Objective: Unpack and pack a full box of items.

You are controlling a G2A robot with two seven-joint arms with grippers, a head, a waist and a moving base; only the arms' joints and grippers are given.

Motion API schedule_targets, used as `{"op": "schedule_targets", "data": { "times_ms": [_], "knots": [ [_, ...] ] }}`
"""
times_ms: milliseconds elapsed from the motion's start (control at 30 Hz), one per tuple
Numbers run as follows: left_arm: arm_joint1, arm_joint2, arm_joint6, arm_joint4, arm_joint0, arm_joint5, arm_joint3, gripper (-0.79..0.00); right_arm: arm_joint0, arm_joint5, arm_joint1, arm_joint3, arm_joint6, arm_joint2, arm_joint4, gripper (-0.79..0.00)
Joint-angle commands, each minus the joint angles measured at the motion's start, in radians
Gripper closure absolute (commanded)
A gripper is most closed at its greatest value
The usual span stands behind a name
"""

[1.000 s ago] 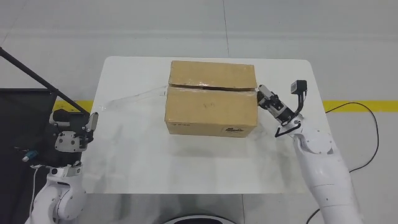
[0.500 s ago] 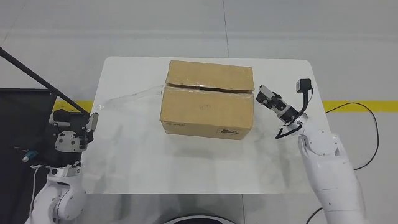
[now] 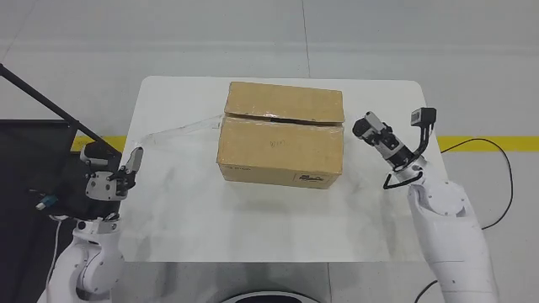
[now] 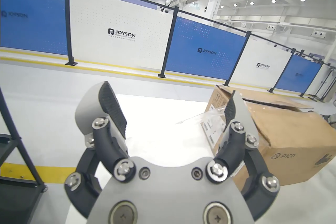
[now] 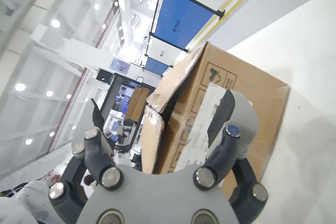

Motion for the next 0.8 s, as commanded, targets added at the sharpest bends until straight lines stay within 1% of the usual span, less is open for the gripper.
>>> {"op": "schedule_targets", "data": {
  "times_ms": [0,100,200,367,567,767],
  "knots": [
    [-0.002,0.011,-0.034,-0.07,-0.013,-0.017,-0.014,-0.785,-0.003,0.013,0.004,-0.007,0.085,0.012,0.096,-0.785],
    [-0.003,0.017,-0.11,-0.187,-0.031,-0.043,-0.044,-0.785,0.004,0.053,0.012,-0.002,0.214,0.026,0.187,-0.785],
    [-0.003,0.019,-0.172,-0.261,-0.039,-0.06,-0.069,-0.785,0.014,0.077,0.014,0.003,0.274,0.021,0.222,-0.785],
    [-0.003,0.013,-0.23,-0.316,-0.039,-0.077,-0.087,-0.785,0.046,0.091,0.014,0.028,0.287,-0.008,0.207,-0.785],
    [-0.003,0.002,-0.25,-0.33,-0.027,-0.09,-0.092,-0.785,0.089,0.087,0.01,0.076,0.287,-0.049,0.201,-0.785],
    [-0.005,0.002,-0.256,-0.326,-0.018,-0.096,-0.094,-0.785,0.107,0.076,0.007,0.091,0.334,-0.065,0.28,-0.785]
  ]
}}
